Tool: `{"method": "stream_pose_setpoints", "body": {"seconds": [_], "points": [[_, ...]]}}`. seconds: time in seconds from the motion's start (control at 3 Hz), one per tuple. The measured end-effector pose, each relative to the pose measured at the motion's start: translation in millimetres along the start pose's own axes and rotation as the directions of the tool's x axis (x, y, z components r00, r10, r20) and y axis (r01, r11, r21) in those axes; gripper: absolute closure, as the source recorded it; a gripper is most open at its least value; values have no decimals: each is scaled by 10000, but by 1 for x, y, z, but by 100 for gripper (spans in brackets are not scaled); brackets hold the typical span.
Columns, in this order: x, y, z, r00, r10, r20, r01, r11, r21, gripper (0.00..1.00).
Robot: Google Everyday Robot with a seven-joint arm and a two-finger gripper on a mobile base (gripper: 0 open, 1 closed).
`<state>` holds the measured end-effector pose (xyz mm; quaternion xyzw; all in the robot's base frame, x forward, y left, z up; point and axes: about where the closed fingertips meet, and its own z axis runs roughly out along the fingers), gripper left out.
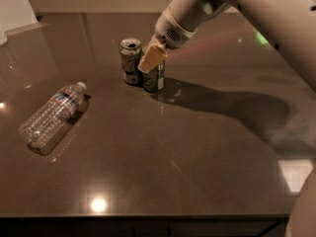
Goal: Move green can near 7up can
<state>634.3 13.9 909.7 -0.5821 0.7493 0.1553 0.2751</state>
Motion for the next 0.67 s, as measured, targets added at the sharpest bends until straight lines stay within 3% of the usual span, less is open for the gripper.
{"method": "stream_pose_setpoints", "body": {"seconds": [0.33,0.67], "points": [[0,1,2,10000,-13,-9,13,10000,-33,0],[0,1,2,10000,-13,-9,13,10000,-35,0]]}}
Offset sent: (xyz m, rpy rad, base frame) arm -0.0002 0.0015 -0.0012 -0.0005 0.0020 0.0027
